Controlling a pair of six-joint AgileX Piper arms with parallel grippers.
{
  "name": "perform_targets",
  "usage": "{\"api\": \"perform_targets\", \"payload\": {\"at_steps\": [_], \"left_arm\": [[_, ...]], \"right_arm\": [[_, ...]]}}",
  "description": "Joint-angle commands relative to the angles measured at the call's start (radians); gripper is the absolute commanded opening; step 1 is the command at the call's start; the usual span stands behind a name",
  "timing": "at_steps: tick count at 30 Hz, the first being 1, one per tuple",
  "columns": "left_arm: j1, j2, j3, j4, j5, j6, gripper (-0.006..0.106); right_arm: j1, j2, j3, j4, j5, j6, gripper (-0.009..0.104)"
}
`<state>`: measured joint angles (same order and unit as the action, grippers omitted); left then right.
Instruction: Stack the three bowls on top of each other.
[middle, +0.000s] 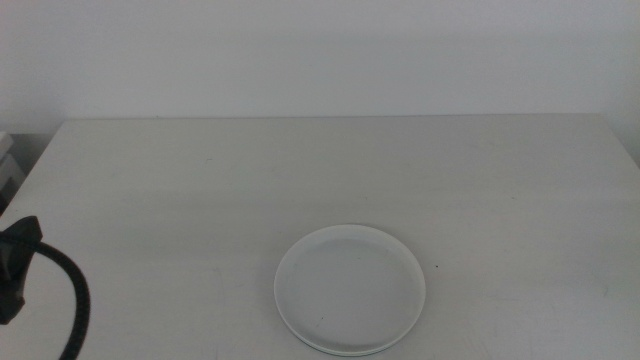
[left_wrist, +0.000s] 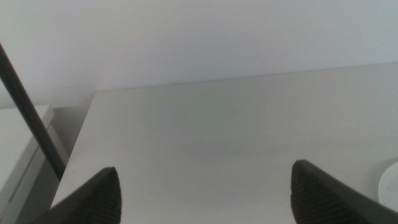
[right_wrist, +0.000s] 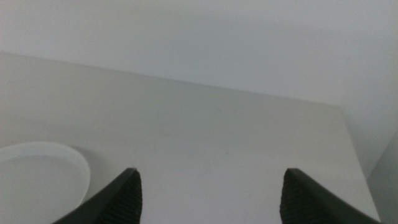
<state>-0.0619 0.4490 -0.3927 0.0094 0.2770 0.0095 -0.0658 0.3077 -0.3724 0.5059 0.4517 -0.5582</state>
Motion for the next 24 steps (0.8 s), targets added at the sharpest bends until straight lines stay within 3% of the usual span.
{"api": "perform_targets", "payload": {"at_steps": [1, 14, 19, 24], "left_arm": [[0.001, 0.001, -0.02, -0.009, -0.113, -0.009, 0.105], [0.001, 0.001, -0.02, -0.009, -0.134, -0.009, 0.105], [0.001, -0.132, 0.048, -0.009, -0.122, -0.009, 0.105], [0.003, -0.293, 0.162, -0.112, -0.124, -0.009, 0.105]], "right_arm": [[0.002, -0.003, -0.012, 0.012, -0.104, -0.014, 0.056], [0.0, -0.007, -0.013, 0.014, -0.103, -0.012, 0.056], [0.0, -0.044, -0.011, 0.001, -0.11, -0.012, 0.056], [0.0, -0.158, 0.085, -0.06, -0.2, -0.012, 0.056]]}}
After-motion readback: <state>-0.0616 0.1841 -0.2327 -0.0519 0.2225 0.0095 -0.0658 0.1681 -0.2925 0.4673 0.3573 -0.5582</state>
